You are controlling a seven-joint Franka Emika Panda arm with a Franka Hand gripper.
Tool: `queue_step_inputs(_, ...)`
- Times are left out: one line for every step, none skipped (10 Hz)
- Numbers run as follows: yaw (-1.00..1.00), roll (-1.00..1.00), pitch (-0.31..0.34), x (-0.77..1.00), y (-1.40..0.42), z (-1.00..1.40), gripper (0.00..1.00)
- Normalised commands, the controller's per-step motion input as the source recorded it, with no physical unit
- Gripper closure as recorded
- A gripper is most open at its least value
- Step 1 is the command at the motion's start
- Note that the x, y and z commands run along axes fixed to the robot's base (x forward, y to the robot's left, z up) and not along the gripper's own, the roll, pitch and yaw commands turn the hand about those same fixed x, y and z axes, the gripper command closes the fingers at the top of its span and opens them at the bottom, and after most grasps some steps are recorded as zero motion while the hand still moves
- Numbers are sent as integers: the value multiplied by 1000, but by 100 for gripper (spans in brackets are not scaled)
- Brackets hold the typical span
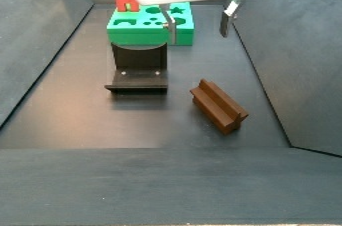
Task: Pick up the star object. Move up. Place the star object on the fixture. Regrasp the star object. Move to above the board. Insert the star object.
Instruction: Pick up the star object.
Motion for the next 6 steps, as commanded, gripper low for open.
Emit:
queue_step_inputs(334,-113,0,240,166,-194,0)
queue_step_inputs(329,-60,0,231,200,-246,0)
queue_step_inputs(340,0,-7,169,200,-340,0)
queue_step_inputs(394,0,-50,97,94,-449,0)
queue_step_inputs(411,0,-57,57,17,-537,0)
queue_step_inputs(357,26,-86,0,49,-531,0)
